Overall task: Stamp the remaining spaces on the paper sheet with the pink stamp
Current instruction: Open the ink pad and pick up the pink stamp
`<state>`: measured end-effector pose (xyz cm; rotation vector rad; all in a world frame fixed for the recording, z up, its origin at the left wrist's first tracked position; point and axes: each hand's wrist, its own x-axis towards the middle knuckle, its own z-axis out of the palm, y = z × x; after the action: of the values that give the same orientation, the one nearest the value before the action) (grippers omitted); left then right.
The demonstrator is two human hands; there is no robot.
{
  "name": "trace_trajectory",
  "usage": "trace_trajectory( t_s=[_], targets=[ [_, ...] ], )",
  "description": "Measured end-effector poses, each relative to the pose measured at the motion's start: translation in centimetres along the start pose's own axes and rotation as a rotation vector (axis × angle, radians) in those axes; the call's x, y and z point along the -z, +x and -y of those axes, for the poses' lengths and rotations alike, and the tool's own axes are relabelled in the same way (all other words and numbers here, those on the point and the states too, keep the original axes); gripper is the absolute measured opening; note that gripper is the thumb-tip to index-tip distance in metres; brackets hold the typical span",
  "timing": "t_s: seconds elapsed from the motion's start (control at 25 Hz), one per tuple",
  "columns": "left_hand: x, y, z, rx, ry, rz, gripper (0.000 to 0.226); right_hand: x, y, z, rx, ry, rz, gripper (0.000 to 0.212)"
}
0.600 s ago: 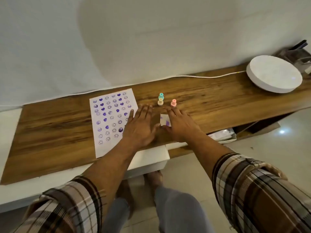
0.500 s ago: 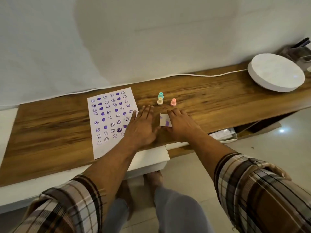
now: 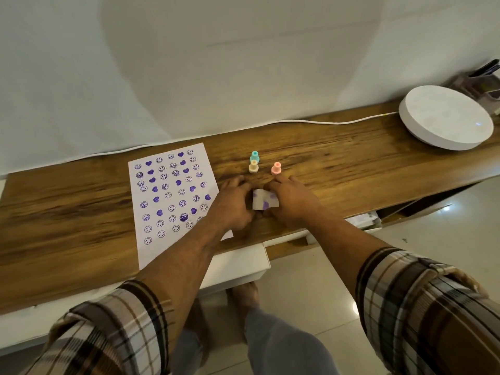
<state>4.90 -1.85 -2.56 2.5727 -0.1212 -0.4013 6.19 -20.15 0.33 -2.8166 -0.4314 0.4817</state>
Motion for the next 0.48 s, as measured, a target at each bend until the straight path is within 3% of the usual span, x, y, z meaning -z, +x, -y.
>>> trace_trajectory(
  t_s=[0.36, 0.48],
  targets=[
    [-0.3, 0.5, 0.5, 0.001, -0.025, -0.004, 0.087, 2.0, -0.3, -1.5, -0.117, 0.139, -0.003, 0.074],
    [-0.2, 0.8, 0.6, -0.002, -0.013, -0.005, 0.089, 3.1, -0.6, -3.4, -0.186, 0.255, -0.112, 0.073]
  ],
)
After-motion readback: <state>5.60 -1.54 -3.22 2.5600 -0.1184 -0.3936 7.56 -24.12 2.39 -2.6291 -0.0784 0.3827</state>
